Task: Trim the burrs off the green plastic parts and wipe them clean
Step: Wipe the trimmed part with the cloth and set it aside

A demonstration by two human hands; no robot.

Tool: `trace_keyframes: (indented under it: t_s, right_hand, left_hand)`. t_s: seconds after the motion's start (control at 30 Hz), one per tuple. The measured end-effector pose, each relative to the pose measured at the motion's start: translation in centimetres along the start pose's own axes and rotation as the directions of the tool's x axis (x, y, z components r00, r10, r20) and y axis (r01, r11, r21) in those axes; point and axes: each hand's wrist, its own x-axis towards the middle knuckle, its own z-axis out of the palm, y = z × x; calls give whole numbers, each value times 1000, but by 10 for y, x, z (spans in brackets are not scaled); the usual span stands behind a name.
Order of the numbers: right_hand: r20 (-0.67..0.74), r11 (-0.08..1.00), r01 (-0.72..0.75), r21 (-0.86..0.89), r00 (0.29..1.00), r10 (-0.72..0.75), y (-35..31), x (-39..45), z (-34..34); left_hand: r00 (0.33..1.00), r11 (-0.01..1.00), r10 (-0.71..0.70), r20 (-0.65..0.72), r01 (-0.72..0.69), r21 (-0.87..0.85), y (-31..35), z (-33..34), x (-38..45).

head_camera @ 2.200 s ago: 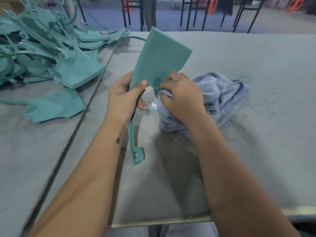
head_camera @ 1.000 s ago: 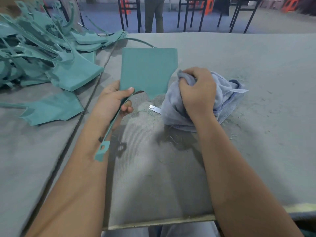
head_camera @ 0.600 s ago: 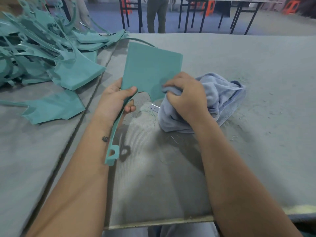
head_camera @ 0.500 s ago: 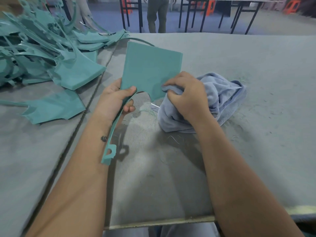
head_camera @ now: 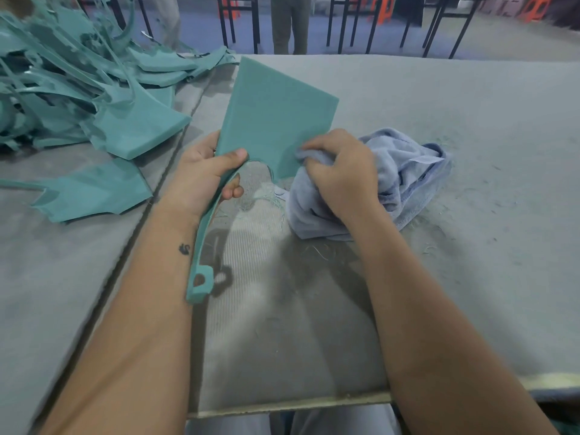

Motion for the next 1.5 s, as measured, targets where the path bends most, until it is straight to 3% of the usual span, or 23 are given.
trace_keyframes:
  t_s: [0.07,0.13,0.23,0.3,0.4,0.6,0.73,0.8,0.9,1.0,1.1,1.3,1.5]
  right_hand:
    - [175,992,34,-122,985,-12,-2,1,4]
    - [183,987,17,-161,983,13,-2,3,4]
    - [-44,985,-140,-101,990,136,0,5,-3]
    - [-197,972,-233,-43,955,220,2,7,-10]
    - [-267,969,-240,-57,939,217,3,8,-15]
    - [-240,970,-164,-181,964,119,3,4,-5]
    - [-144,955,118,-272,976,-161,-7,-5,6]
    - [-112,943,189,-274,968,-226,-10,-6,8]
    - [-214,991,-3,-130,977,-25,-2,-2,3]
    - [-346,972,-235,6,911,223,8,6,-7]
    - [-365,945,-325,43,875,317,13,9,-10]
    - [-369,936,-347,55,864,342,16,12,-15]
    - [-387,991,-131,12,914,125,8,6,-11]
  left_hand:
    - [997,1000,-20,-71,19,-12,-1,0,2]
    - [990,996,-80,-114,76,-39,-2,-2,3]
    - [981,983,-175,-87,169,-73,-3,-7,2]
    - [976,978,-208,-70,208,-8,-2,-8,1]
    - [983,976,-176,-51,181,125,-2,-5,0]
    - [985,987,-90,146,69,144,-1,7,-6]
    - [981,986,-43,187,12,164,-6,11,-4]
    - [978,987,-27,209,-8,163,-8,11,-3]
    - [972,991,-11,233,-21,134,-10,10,-2]
    - [971,991,2,240,-34,129,-10,10,-3]
    - [970,991,9,244,-42,129,-9,13,-5]
    - [984,990,12,180,-37,134,-3,14,-9]
    - [981,981,38,189,-72,180,-2,20,-13]
